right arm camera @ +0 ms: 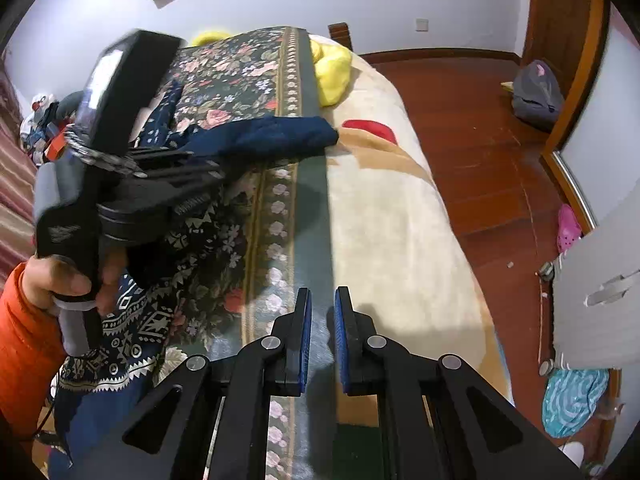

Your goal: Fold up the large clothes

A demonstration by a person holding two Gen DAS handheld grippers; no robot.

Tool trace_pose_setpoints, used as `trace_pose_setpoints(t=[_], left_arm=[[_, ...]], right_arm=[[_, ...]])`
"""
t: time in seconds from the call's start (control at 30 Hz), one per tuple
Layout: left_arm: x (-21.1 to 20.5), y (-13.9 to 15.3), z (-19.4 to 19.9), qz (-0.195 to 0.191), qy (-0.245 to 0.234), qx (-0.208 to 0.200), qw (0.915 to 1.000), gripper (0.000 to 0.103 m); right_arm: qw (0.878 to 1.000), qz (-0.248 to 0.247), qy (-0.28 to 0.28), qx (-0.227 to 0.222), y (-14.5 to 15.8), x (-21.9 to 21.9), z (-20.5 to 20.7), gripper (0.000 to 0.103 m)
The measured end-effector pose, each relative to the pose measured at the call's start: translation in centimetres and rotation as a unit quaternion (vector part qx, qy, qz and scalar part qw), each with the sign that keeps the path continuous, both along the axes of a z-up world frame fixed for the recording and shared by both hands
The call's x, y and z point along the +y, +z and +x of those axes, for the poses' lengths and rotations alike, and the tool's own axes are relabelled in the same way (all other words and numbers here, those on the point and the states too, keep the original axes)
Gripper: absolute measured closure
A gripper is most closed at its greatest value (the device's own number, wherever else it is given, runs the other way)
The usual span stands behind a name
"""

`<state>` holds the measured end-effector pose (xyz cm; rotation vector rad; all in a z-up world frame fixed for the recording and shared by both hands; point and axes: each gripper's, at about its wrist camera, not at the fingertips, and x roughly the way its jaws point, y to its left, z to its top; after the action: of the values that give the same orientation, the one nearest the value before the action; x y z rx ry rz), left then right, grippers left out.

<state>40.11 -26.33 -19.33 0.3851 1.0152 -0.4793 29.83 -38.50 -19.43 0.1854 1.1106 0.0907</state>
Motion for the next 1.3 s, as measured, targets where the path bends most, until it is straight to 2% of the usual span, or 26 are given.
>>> trace_pose_setpoints(t=[0.07, 0.13, 0.2, 0.3, 0.43, 0.57, 0.67, 0.8, 0.87, 0.93, 0.97, 1.07, 1.1, 1.17, 1.23, 1.27, 1.3], left_arm=[[1.9, 2.0, -0.1, -0.042, 0.012, -0.003, 0.9991, 0.098], [4.2, 4.6, -0.8, -0.065, 0.007, -0.027, 0.9975, 0.098], [7.0, 7.0, -1.9, -0.076, 0.004, -0.058, 0.9954, 0.098], [11.7, 9.4, -2.9, -0.083, 0.023, -0.081, 0.993, 0.098], [18.3, 10.3, -3.6, -0.074, 0.065, -0.105, 0.9896, 0.098], [24.7, 8.2, -4.5, -0.055, 0.111, -0.09, 0.9882, 0.098], [28.9, 5.4, -5.4, -0.046, 0.145, -0.063, 0.9863, 0.098], [33.7, 0.4, -7.0, -0.064, 0.183, 0.0, 0.981, 0.098], [34.8, -2.0, -7.4, -0.07, 0.19, 0.03, 0.9788, 0.091], [35.7, -4.3, -8.4, -0.076, 0.199, 0.055, 0.9754, 0.074], [36.1, -4.8, -9.0, -0.077, 0.204, 0.056, 0.9744, 0.072], [36.8, -5.4, -10.3, -0.075, 0.22, 0.041, 0.9717, 0.051], [36.9, -5.4, -10.7, -0.071, 0.226, 0.035, 0.9708, 0.043], [37.0, -5.2, -11.4, -0.064, 0.222, 0.037, 0.9721, 0.04], [36.7, -5.0, -12.0, -0.051, 0.207, 0.053, 0.9756, 0.04], [36.7, -4.7, -12.1, -0.047, 0.2, 0.054, 0.9771, 0.04], [36.7, -4.4, -12.2, -0.047, 0.198, 0.052, 0.9777, 0.04]], right_arm=[[1.0, -0.002, 0.011, -0.003, 0.1, 0.8, 0.5, 0.095], [1.0, -0.006, 0.022, -0.012, 0.3, 1.9, 1.0, 0.095], [0.999, -0.015, 0.035, -0.025, 0.8, 3.1, 1.5, 0.095], [0.997, -0.018, 0.059, -0.041, 1.6, 5.3, 2.6, 0.095], [0.995, -0.025, 0.08, -0.049, 2.2, 8.3, 4.5, 0.095], [0.992, -0.048, 0.104, -0.057, 2.2, 11.6, 6.5, 0.095], [0.99, -0.068, 0.115, -0.04, 1.1, 14.1, 7.9, 0.095], [0.987, -0.104, 0.124, -0.005, -1.9, 16.2, 9.2, 0.095], [0.985, -0.122, 0.119, 0.002, -3.3, 16.6, 9.2, 0.095], [0.982, -0.142, 0.121, -0.013, -3.6, 17.0, 8.7, 0.095], [0.979, -0.157, 0.125, -0.018, -3.6, 17.3, 8.5, 0.095], [0.97, -0.204, 0.134, -0.017, -3.9, 18.3, 8.1, 0.092], [0.967, -0.217, 0.135, -0.018, -4.0, 18.6, 8.1, 0.089], [0.959, -0.25, 0.13, -0.022, -4.0, 18.9, 8.1, 0.075], [0.95, -0.288, 0.111, -0.04, -3.9, 18.4, 7.9, 0.036], [0.95, -0.288, 0.106, -0.047, -3.9, 17.9, 7.8, 0.032], [0.956, -0.27, 0.104, -0.047, -3.9, 17.1, 7.9, 0.03]])
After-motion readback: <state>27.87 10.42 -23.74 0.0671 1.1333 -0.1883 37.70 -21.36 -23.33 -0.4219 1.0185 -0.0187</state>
